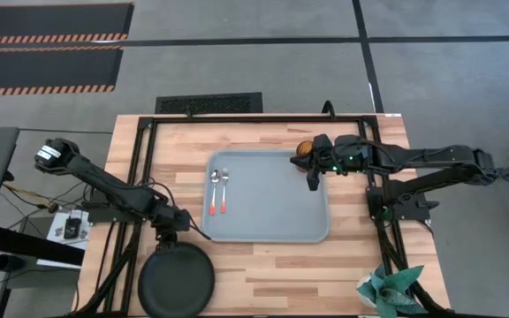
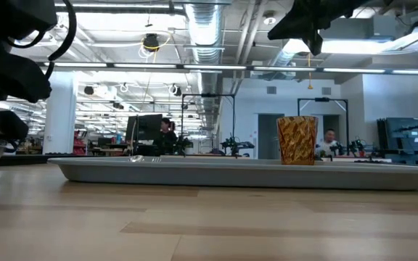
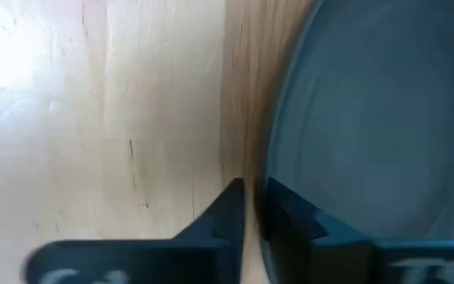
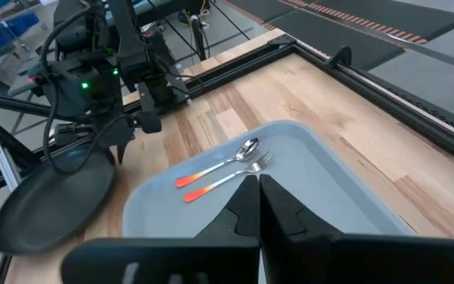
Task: Pick and place plate/cup/fork/spoon on tray
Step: Put the black plate on the gray serving tray to the right of the orange fork
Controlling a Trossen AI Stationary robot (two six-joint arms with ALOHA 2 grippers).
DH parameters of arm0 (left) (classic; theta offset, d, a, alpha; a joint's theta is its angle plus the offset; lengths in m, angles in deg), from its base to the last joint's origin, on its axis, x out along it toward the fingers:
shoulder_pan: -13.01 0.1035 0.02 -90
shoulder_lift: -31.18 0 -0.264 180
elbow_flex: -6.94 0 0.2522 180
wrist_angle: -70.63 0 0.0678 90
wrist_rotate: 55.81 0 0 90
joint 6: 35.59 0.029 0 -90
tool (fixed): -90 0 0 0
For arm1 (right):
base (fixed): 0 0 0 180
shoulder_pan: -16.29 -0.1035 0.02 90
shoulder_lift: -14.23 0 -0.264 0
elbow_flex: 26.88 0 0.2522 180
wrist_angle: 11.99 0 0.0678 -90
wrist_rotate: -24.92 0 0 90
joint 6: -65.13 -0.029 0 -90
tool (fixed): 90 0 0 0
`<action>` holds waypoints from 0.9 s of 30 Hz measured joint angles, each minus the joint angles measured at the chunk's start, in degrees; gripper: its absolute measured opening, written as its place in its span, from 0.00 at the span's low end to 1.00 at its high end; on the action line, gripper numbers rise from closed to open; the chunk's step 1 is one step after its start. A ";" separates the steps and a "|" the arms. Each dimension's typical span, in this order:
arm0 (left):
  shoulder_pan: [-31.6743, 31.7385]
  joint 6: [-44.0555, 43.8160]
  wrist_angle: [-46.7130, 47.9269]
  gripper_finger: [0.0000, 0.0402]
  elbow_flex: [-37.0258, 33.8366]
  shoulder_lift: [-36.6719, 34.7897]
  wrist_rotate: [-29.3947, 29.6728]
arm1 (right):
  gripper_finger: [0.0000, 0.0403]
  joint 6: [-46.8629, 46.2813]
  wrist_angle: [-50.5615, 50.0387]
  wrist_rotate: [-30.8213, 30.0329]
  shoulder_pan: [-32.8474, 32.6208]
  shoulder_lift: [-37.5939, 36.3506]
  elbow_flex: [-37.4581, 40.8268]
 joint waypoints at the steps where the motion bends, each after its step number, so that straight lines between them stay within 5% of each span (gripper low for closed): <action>1: 0.00 0.00 0.00 0.05 0.00 0.00 0.02 | 0.02 0.00 0.01 0.00 0.00 0.00 0.00; 18: 1.41 -14.09 -2.34 0.00 7.13 -5.04 -1.49 | 0.02 0.44 -0.07 0.53 0.00 0.00 0.00; 27: 6.92 -28.50 -4.80 0.00 16.91 -4.07 10.35 | 0.02 0.44 -0.02 1.59 -0.04 0.01 0.00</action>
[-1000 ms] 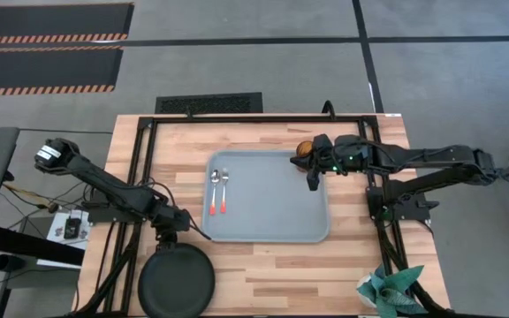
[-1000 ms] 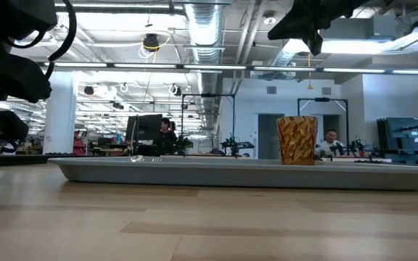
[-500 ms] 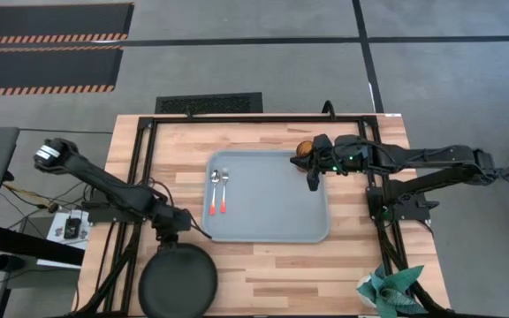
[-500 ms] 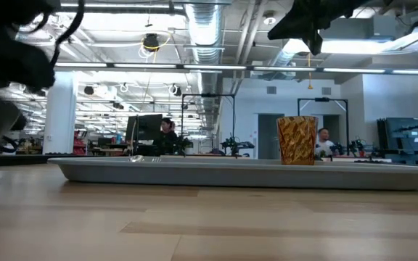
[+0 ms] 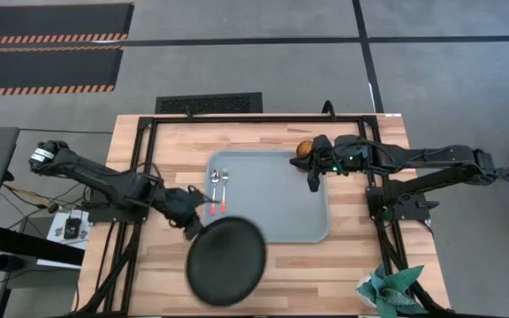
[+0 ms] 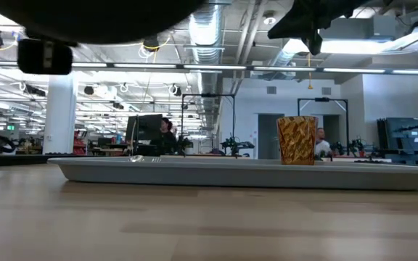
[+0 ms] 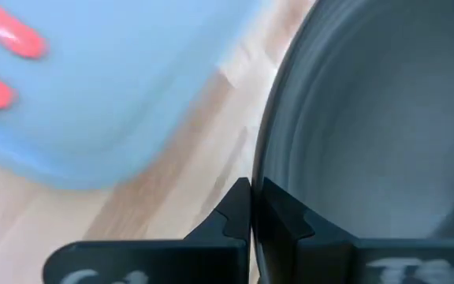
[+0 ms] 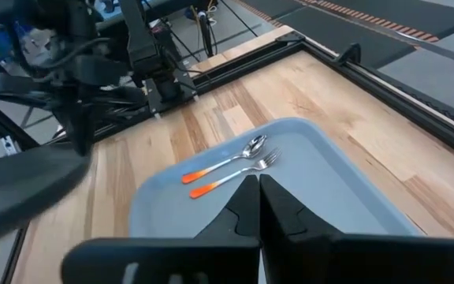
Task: Pick and place plate/cup/fork/spoon on tray
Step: Put the black plate on the gray serving tray to the right of the orange fork
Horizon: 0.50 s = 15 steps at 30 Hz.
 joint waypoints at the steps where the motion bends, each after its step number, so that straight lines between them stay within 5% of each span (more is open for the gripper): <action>1: 1.36 -2.36 0.36 0.00 0.66 1.11 0.91 | 0.02 0.00 0.01 0.03 0.00 0.00 0.00; 7: 10.72 -8.13 -0.28 0.00 3.26 11.28 5.76 | 0.02 0.02 0.14 0.10 0.00 -0.01 0.00; 15: 20.86 -5.31 -3.45 0.00 9.80 23.54 5.71 | 0.02 0.02 0.68 1.62 0.00 -0.01 0.00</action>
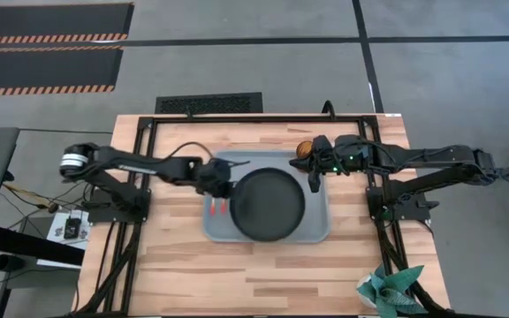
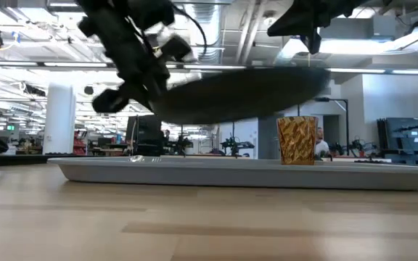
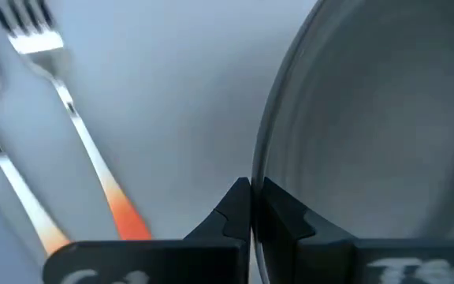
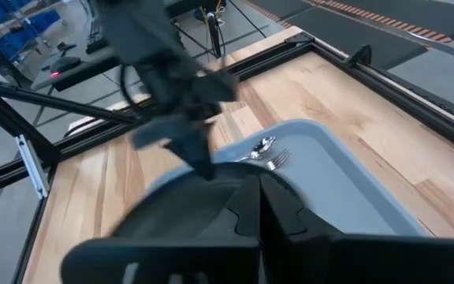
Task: Pick and place plate/cup/fork/spoon on tray
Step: Put the black plate on the gray serving tray to the right of the orange fork
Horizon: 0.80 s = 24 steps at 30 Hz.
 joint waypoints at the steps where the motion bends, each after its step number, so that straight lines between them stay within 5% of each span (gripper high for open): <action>1: 1.07 0.17 0.23 0.00 0.76 1.25 -0.06 | 0.02 0.00 0.03 0.03 0.00 0.00 0.00; 11: 5.34 0.89 6.64 0.00 5.11 6.59 -2.92 | 0.02 0.02 0.36 0.09 -0.25 0.00 0.00; 24: 7.77 -0.66 9.52 0.00 5.13 6.68 0.94 | 0.02 1.05 0.60 0.13 -0.39 0.00 0.00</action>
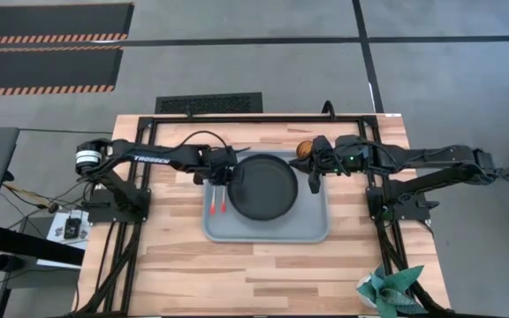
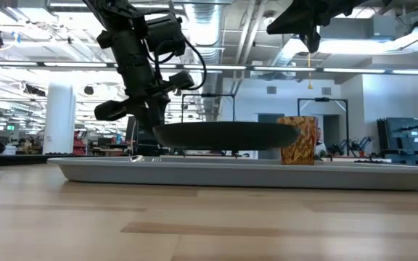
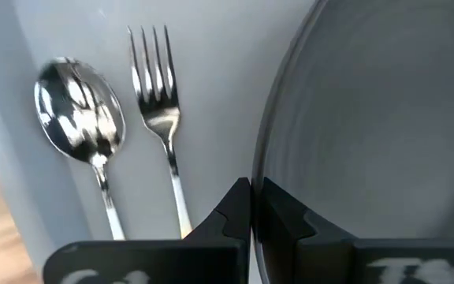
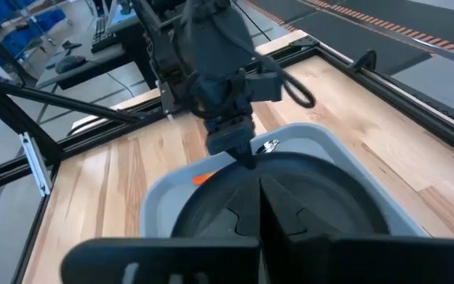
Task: Pick and place plate/cup/fork/spoon on tray
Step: Put the black plate on the gray serving tray to the right of the orange fork
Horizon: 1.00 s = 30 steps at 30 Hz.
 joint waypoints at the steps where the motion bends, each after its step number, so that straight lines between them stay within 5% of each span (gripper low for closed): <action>1: 0.28 0.00 0.04 0.00 0.00 0.02 0.09 | 0.02 0.05 0.00 0.00 0.01 0.00 0.00; 30: 1.47 1.18 0.47 0.00 -0.12 1.69 -0.12 | 0.02 3.03 0.02 -0.03 0.00 0.00 0.00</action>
